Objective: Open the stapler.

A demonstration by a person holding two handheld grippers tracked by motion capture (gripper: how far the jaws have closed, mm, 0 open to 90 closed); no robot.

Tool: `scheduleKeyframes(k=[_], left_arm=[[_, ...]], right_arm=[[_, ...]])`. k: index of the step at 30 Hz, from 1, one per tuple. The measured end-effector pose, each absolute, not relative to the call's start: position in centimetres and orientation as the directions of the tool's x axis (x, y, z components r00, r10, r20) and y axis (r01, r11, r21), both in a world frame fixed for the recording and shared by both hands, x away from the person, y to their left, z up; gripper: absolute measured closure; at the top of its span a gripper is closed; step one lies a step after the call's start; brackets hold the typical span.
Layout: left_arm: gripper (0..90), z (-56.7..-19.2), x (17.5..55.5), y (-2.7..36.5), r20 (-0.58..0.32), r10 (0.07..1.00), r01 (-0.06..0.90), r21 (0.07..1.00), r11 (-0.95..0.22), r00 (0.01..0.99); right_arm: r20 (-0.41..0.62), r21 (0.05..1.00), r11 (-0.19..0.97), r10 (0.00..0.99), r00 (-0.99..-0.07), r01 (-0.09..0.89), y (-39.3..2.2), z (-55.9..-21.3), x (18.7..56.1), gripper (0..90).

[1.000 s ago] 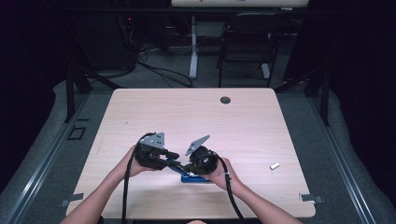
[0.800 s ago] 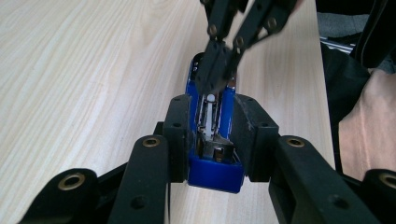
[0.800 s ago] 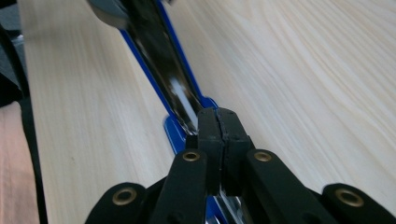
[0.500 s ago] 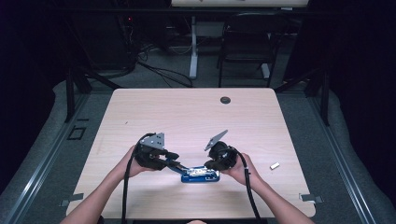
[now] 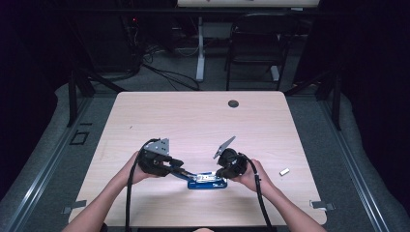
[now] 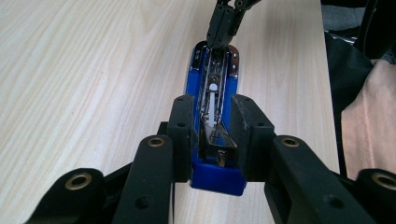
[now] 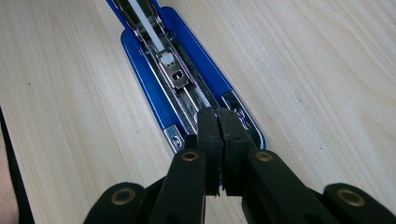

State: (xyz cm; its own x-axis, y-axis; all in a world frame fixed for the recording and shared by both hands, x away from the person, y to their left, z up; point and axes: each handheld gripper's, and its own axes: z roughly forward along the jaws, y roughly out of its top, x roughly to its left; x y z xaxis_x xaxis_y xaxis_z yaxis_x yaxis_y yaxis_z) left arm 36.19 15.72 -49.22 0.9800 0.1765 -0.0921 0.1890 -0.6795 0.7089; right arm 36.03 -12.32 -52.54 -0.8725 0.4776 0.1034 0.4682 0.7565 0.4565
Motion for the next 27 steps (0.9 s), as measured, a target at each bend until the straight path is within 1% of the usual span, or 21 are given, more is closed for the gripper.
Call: scheduleKeyframes(k=[2,9,15,20,22,27], left_arm=[[71.1,-49.3,36.2,15.8,-0.087,0.175,0.186,0.695,-0.695,0.981],[70.5,-50.2,36.2,16.8,-0.111,0.19,0.215,0.669,-0.712,0.976],[70.6,-50.6,36.5,17.1,-0.136,0.189,0.231,0.67,-0.706,0.972],[70.8,-51.0,36.5,17.2,-0.141,0.193,0.237,0.663,-0.71,0.971],[71.4,-51.3,36.5,17.0,-0.123,0.191,0.225,0.633,-0.741,0.974],[71.5,-52.2,36.6,16.6,-0.114,0.197,0.226,0.59,-0.775,0.974]], right_arm=[[0.107,0.458,0.754,0.479,-0.871,0.471,-12.3,-52.6,36.1,89.2],[0.113,0.456,0.754,0.478,-0.871,0.473,-12.4,-52.6,36.1,89.2],[0.117,0.458,0.75,0.481,-0.869,0.477,-12.4,-52.6,36.1,89.3],[0.119,0.457,0.75,0.482,-0.868,0.479,-12.4,-52.6,36.2,89.3],[0.118,0.455,0.752,0.48,-0.869,0.477,-12.4,-52.6,36.2,89.3],[0.118,0.454,0.753,0.48,-0.869,0.477,-12.4,-52.7,36.2,89.3]])
